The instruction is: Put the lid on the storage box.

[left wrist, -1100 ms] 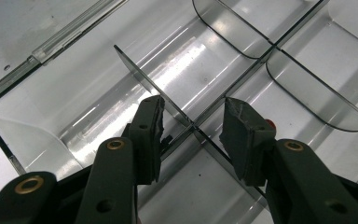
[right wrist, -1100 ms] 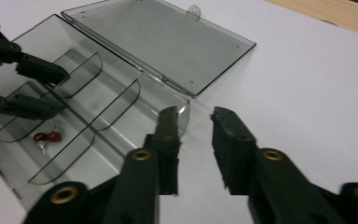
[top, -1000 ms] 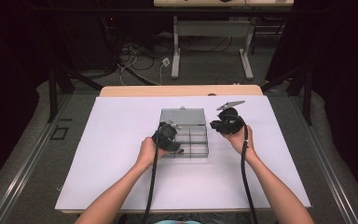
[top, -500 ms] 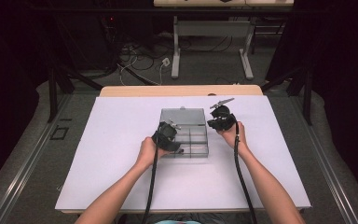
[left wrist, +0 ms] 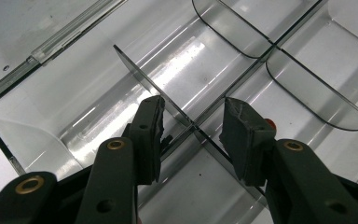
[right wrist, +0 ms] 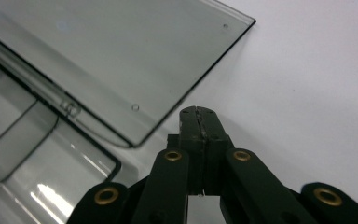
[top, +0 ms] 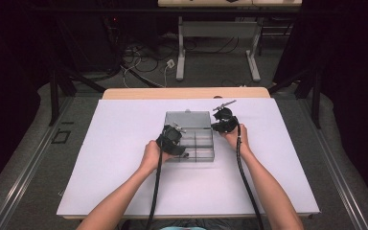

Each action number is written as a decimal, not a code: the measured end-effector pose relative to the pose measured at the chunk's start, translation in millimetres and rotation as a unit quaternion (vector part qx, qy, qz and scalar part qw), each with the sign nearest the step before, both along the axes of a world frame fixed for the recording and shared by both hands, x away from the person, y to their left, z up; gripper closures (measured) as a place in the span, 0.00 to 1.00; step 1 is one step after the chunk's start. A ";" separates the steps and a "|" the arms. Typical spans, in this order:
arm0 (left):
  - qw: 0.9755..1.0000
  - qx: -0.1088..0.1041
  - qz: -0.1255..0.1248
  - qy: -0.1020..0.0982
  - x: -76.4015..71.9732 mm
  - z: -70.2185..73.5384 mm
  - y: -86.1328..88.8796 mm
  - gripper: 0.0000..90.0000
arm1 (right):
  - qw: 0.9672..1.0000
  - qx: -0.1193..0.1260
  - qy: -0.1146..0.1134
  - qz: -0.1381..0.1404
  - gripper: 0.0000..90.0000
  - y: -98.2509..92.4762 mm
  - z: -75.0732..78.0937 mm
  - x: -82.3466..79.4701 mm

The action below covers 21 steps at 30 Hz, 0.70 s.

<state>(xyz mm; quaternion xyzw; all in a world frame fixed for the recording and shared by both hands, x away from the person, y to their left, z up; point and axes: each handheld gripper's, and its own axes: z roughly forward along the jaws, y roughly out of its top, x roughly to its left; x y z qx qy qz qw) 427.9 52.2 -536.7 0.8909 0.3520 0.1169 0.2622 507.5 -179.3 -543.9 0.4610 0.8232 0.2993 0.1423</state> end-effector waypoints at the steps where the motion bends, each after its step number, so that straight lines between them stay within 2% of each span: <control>1: 1.000 0.000 0.000 0.000 0.0 0.0 -0.1 0.65 | 1.000 0.013 -0.010 -0.003 1.00 1.3 -1.8 1.8; 2: 1.000 0.000 0.000 0.000 -0.1 -0.1 -0.1 0.65 | 1.000 0.002 -0.002 -0.003 1.00 2.7 -1.0 3.4; 3: 1.000 0.000 0.000 0.000 0.0 0.0 -0.1 0.65 | 1.000 -0.003 -0.005 -0.001 1.00 3.8 -2.3 5.2; 4: 1.000 0.000 0.000 0.000 -0.1 -0.1 -0.1 0.65 | 1.000 -0.001 0.004 -0.007 1.00 5.4 -2.5 5.6; 9: 1.000 0.000 -0.001 0.000 -0.1 -0.1 0.0 0.65 | 1.000 0.003 0.006 -0.005 1.00 6.0 -5.6 10.2; 11: 1.000 -0.001 -0.001 -0.001 -0.2 -0.2 0.0 0.65 | 1.000 0.010 0.006 -0.006 1.00 6.0 -6.0 10.6; 14: 1.000 -0.001 -0.001 -0.001 -0.2 -0.2 0.0 0.65 | 1.000 -0.005 -0.002 -0.012 1.00 6.3 -5.2 10.3; 16: 1.000 0.000 -0.001 -0.001 -0.1 -0.1 0.0 0.65 | 1.000 -0.003 -0.005 -0.013 1.00 6.2 -5.8 10.6; 17: 1.000 0.000 -0.001 -0.001 0.0 -0.1 0.0 0.65 | 1.000 0.010 -0.006 -0.016 1.00 6.6 -7.3 11.1; 21: 1.000 0.000 -0.001 -0.001 0.0 -0.1 0.0 0.65 | 1.000 0.007 0.001 -0.014 1.00 4.0 -6.6 12.2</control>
